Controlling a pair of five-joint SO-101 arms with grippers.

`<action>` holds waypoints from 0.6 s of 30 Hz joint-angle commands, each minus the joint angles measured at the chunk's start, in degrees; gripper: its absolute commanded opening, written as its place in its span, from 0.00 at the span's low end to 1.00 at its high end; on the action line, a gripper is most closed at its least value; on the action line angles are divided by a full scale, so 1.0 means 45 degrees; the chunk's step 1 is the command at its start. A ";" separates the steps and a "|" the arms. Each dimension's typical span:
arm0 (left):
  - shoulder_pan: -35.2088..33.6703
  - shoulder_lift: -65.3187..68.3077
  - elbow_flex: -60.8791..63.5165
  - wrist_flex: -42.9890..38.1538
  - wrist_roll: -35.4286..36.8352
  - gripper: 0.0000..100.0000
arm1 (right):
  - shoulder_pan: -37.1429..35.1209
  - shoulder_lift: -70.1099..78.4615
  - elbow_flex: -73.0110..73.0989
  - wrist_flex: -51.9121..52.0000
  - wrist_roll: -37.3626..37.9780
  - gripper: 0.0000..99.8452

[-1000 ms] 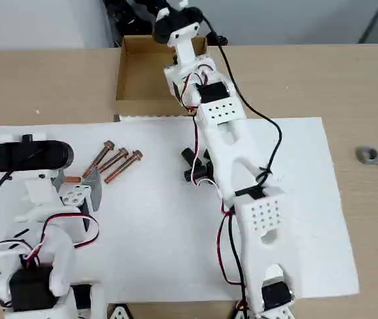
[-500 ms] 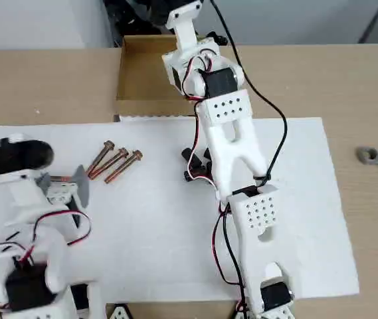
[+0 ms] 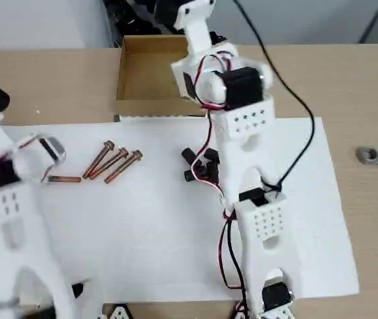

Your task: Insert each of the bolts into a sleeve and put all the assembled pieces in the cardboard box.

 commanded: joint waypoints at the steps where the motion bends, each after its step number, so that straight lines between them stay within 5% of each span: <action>1: 0.0078 0.2442 -0.1729 0.0938 0.0586 0.17 | 0.0010 -0.2042 0.0606 0.0147 0.0078 0.00; 18: -0.1289 0.5001 -0.2530 0.1387 0.1895 0.17 | 0.1260 -1.0872 1.2777 -0.0127 0.0137 0.00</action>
